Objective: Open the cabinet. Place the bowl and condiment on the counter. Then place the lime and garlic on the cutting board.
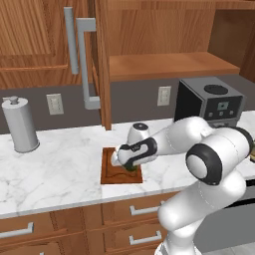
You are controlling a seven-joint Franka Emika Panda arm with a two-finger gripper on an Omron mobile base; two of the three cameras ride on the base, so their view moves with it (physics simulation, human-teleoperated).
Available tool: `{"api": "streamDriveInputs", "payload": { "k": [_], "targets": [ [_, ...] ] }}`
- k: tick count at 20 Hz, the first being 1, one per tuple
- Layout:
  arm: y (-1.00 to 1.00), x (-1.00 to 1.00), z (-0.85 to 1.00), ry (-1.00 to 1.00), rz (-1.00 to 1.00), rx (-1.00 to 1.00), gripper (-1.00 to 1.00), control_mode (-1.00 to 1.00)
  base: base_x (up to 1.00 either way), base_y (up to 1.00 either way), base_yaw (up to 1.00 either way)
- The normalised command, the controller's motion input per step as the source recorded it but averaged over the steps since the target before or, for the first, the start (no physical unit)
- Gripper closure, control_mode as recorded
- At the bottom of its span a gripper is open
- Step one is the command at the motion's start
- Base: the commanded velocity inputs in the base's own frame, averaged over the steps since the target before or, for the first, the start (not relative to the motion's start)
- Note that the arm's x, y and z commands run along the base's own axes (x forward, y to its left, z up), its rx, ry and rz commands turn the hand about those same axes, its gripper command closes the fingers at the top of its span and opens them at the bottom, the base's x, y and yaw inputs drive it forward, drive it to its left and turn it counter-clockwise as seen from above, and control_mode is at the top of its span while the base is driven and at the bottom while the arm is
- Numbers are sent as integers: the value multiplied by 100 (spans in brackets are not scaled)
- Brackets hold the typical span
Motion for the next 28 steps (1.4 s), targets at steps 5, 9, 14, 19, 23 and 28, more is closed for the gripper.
{"api": "streamDriveInputs", "payload": {
  "k": [5,9,14,19,23,28],
  "targets": [
    [3,1,-12,0,0,0,-100,-100,0,0,0],
    [0,-6,6,0,0,2,-100,-100,0,0,0],
    [0,-7,26,0,0,1,-100,-100,0,0,0],
    [-2,-9,42,0,0,1,-100,-100,0,0,0],
    [0,-7,48,0,0,0,-100,-100,0,0,0],
    [0,-2,33,2,0,2,-100,-100,0,0,0]
  ]
}}
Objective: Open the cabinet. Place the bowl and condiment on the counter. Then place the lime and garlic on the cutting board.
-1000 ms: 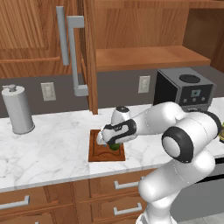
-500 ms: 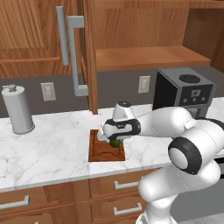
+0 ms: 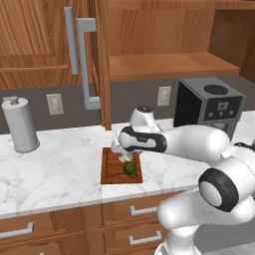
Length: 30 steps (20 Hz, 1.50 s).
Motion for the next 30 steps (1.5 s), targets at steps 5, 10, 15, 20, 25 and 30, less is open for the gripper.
{"api": "streamDriveInputs", "payload": {
  "k": [5,10,15,20,25,30],
  "targets": [
    [0,0,22,4,0,4,-100,-100,0,0,0],
    [0,-16,53,1,0,2,-100,-100,0,0,0],
    [0,-34,67,2,0,0,-100,-100,0,0,0],
    [-5,-42,56,3,0,0,-100,-100,0,0,0],
    [-18,-39,35,2,0,0,-100,-100,0,0,0],
    [-24,-40,36,0,0,0,-100,-100,0,0,0]
  ]
}}
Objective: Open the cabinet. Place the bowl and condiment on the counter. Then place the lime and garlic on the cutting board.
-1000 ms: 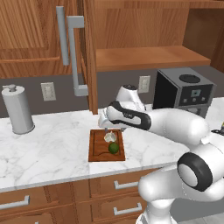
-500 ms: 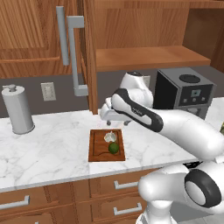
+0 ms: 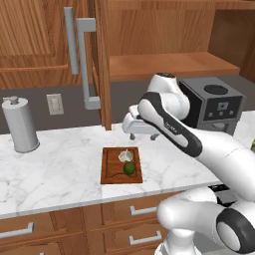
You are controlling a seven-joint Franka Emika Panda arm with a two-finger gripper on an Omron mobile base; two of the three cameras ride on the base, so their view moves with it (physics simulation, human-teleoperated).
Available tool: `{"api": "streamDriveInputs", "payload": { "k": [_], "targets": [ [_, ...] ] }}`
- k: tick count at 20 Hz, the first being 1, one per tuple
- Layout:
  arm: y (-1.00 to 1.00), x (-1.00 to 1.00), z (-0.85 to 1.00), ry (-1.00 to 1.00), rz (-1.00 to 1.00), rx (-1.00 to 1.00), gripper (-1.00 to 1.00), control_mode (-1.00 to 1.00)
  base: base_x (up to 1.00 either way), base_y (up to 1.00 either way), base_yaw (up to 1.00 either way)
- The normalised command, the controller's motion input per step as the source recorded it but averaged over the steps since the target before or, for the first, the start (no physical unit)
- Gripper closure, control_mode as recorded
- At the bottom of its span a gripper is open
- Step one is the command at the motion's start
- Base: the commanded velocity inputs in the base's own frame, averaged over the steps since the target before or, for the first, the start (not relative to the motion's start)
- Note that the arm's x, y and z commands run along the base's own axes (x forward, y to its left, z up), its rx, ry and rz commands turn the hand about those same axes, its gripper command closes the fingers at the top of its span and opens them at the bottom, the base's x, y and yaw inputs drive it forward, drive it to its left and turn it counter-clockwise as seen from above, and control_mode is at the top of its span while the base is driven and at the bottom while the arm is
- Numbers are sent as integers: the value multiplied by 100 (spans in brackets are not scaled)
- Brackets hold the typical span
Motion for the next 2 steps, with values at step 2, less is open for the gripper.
{"api": "streamDriveInputs", "payload": {
  "k": [2],
  "targets": [
    [-23,-43,47,0,0,0,-100,-100,0,0,0]
  ]
}}
